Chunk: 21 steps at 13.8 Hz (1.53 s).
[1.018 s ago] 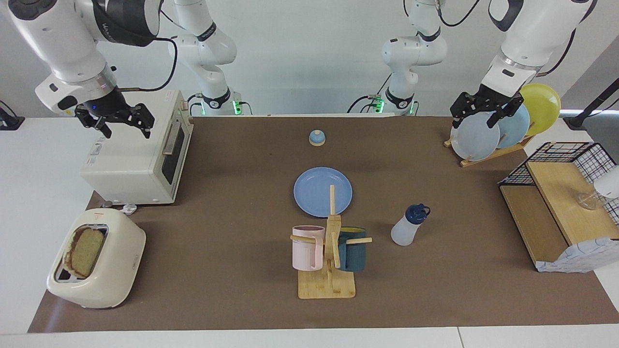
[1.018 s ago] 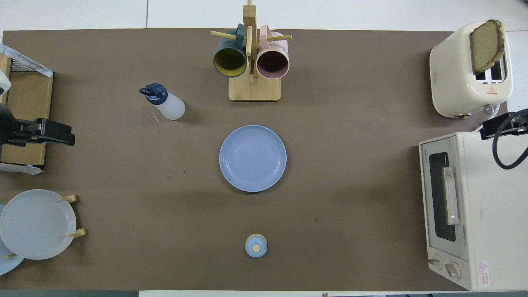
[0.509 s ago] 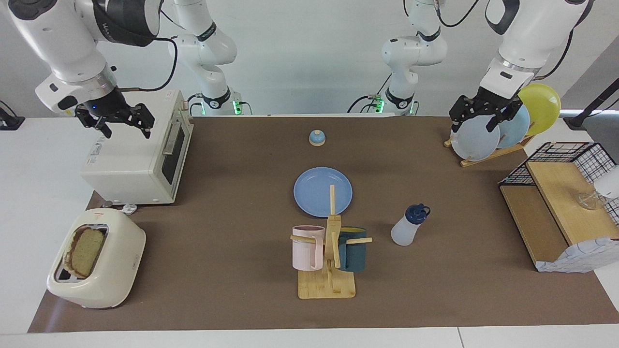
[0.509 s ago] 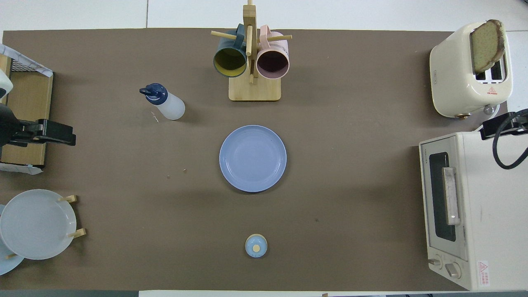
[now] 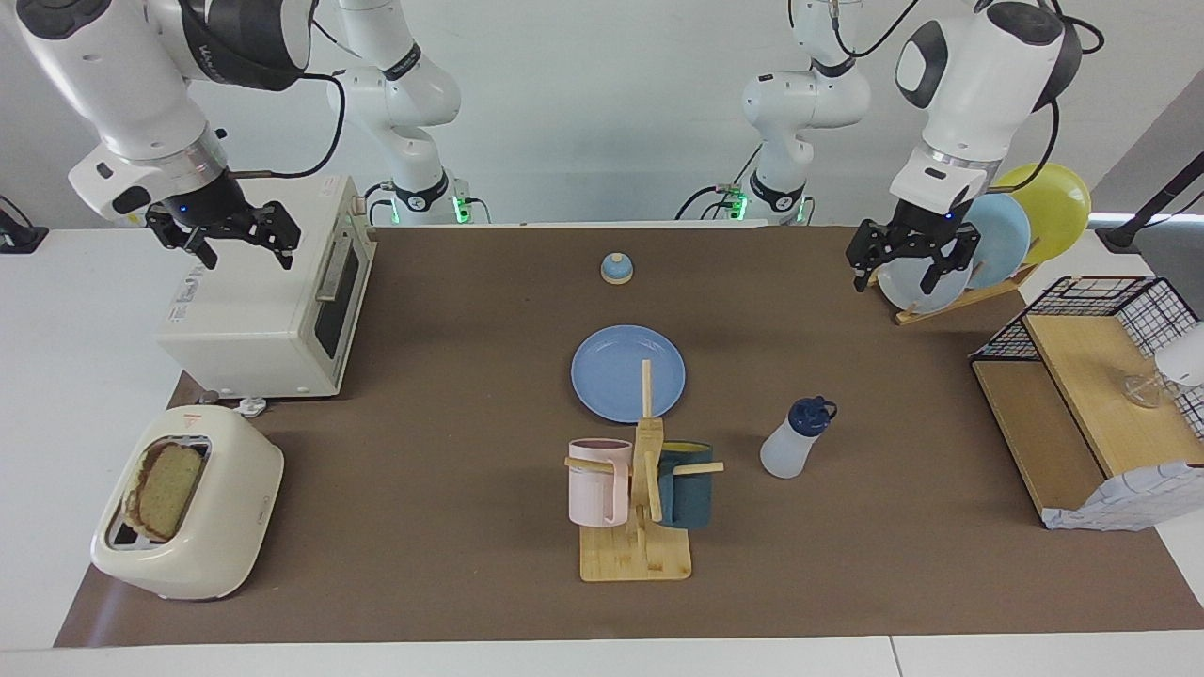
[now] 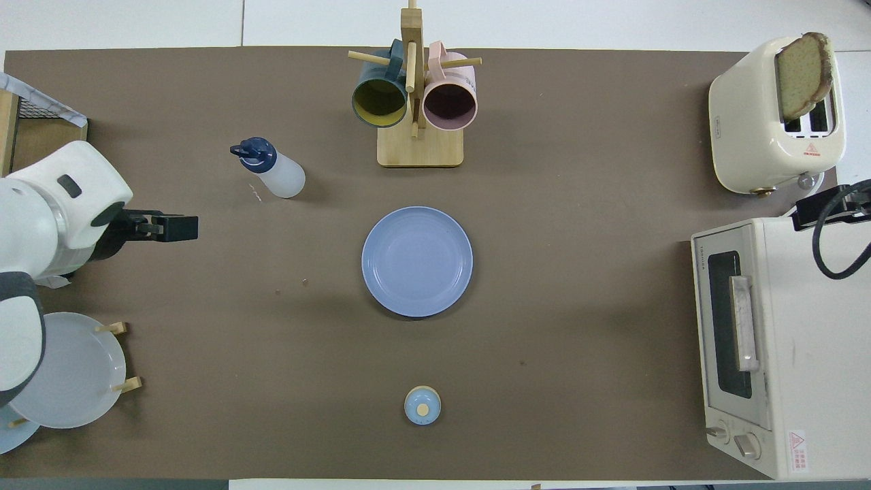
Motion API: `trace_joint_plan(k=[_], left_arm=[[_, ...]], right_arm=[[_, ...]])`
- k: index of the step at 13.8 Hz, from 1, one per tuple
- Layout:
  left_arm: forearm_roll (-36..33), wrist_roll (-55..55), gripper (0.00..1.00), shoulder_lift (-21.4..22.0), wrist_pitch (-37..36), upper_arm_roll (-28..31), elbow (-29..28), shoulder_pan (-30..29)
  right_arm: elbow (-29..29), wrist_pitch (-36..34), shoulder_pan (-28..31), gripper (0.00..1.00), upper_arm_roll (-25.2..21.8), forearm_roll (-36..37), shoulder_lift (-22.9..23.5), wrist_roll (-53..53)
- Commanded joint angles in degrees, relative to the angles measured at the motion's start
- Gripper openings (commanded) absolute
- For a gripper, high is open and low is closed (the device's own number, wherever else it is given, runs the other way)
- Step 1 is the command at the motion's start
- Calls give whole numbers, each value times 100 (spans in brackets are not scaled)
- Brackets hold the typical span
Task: Put bread on plate and add seasoning
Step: 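Reach the left gripper toward the white bottle with the blue cap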
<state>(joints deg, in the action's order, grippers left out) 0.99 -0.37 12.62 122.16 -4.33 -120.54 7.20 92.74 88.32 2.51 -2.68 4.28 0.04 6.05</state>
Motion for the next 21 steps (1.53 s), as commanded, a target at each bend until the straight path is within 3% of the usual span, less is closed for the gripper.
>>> trace_joint_plan(k=[1, 6, 10, 13, 15, 21], left_arm=[[24, -191, 100, 442, 868, 64, -846, 254], [24, -543, 100, 627, 2600, 55, -2103, 607], [24, -604, 100, 566, 3618, -15, -2648, 642], [24, -806, 100, 84, 4973, -24, -3054, 651], [33, -1149, 100, -259, 5466, -15, -3054, 738], [313, -1282, 100, -1437, 7023, -6, -2792, 914]], right_arm=[[122, 71, 57, 100, 22, -156, -101, -86], [139, 517, 162, 100, 4, -156, -75, -130], [140, 1291, 189, 100, 4, -147, -13, -95], [358, 2106, 180, 100, -5, -147, -4, -69], [675, 2801, 180, 100, -5, -147, -13, -95], [658, 4174, 469, 100, -5, -86, 592, -51]])
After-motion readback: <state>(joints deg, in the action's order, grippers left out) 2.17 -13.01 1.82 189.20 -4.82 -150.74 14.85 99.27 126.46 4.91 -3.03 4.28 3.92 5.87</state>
